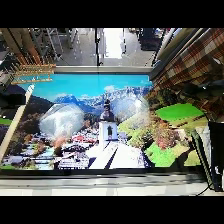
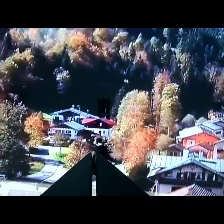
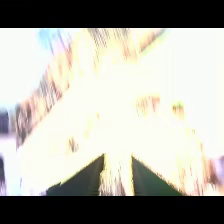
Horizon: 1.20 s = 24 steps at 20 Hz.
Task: Fold the clothes and pants, and hang the long-sleeved shirts on hangers.
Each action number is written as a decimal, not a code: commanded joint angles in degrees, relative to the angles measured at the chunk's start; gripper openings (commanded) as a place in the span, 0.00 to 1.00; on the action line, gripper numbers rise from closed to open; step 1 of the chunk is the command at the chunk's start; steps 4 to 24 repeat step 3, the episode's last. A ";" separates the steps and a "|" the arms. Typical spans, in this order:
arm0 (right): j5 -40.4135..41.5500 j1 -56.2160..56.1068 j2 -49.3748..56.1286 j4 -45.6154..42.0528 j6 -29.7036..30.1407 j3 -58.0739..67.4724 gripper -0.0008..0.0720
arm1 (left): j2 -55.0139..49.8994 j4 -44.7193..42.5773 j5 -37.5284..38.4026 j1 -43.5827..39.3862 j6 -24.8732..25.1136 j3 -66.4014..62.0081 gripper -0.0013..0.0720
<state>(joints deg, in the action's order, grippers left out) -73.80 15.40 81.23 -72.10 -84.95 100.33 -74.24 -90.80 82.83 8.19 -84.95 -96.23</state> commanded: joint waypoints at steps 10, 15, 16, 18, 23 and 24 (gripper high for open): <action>17.00 -8.13 -0.02 -2.91 0.63 0.09 0.43 | 0.22 -0.92 -1.22 0.85 -0.79 0.04 0.03; 17.00 -8.13 -0.02 -2.91 0.63 0.09 0.43 | 0.22 -0.92 -1.22 0.85 -0.79 0.04 0.03; 17.00 -8.13 -0.02 -2.91 0.63 0.09 0.43 | 0.22 -0.92 -1.22 0.85 -0.79 0.04 0.03; 17.00 -8.13 -0.02 -2.91 0.63 0.09 0.43 | 0.22 -0.92 -1.22 0.85 -0.79 0.04 0.03; 17.00 -8.13 -0.02 -2.91 0.63 0.09 0.43 | 0.22 -0.92 -1.22 0.85 -0.79 0.04 0.03; 17.00 -8.13 -0.02 -2.91 0.63 0.09 0.43 | 0.22 -0.92 -1.22 0.85 -0.79 0.04 0.03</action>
